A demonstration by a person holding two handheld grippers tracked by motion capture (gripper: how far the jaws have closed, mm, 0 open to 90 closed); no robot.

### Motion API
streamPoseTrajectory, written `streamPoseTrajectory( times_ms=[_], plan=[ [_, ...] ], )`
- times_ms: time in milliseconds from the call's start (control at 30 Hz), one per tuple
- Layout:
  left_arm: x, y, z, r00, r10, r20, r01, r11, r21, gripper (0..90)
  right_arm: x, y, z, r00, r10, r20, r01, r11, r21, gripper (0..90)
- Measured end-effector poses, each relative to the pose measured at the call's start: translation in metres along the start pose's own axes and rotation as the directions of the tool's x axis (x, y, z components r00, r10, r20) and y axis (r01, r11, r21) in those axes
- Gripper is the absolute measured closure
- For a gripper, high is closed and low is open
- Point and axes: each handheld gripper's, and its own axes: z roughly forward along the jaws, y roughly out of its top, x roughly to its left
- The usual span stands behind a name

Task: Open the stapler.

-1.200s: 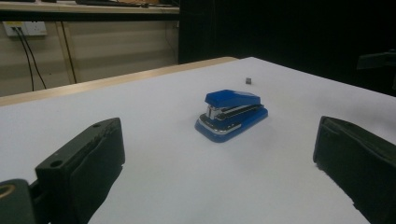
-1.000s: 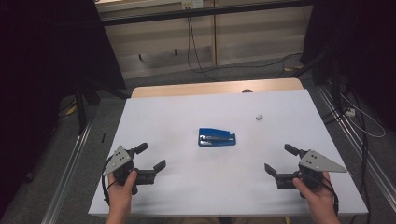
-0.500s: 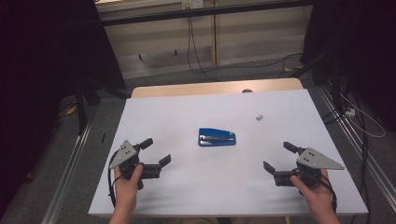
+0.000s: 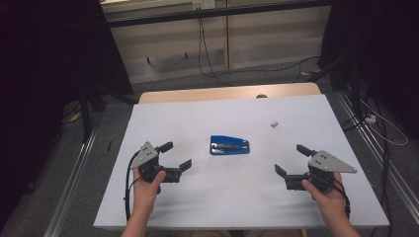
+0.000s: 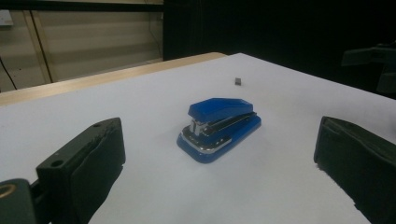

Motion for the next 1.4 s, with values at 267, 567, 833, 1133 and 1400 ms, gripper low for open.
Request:
streamPoseTrajectory(
  times_ms=[267, 567, 833, 1133, 1400],
  plan=[
    [0.001, 0.000, 0.014, 0.9999, -0.011, 0.010, 0.010, 0.9997, 0.023, 2.1, 0.002, 0.004, 0.010, 0.9999, 0.011, -0.003, -0.011, 1.000, 0.002, 2.3],
    [0.004, 0.001, 0.028, 0.9996, -0.024, 0.017, 0.023, 0.9991, 0.035, 2.3, 0.006, 0.007, 0.021, 0.9998, -0.003, -0.018, 0.004, 1.000, 0.014, 2.4],
    [0.005, 0.005, 0.039, 0.9988, -0.030, 0.039, 0.028, 0.9985, 0.047, 2.3, 0.007, 0.011, 0.028, 0.9997, 0.004, -0.024, -0.004, 1.000, 0.009, 2.3],
    [0.005, 0.007, 0.050, 0.9970, -0.056, 0.053, 0.053, 0.9974, 0.048, 2.4, 0.007, 0.018, 0.036, 0.9996, 0.002, -0.027, -0.002, 1.000, -0.001, 2.3],
    [0.008, 0.008, 0.064, 0.9965, -0.067, 0.050, 0.064, 0.9960, 0.063, 3.0, 0.004, 0.021, 0.045, 0.9995, 0.016, -0.026, -0.016, 1.000, 0.002, 2.3]
  ],
)
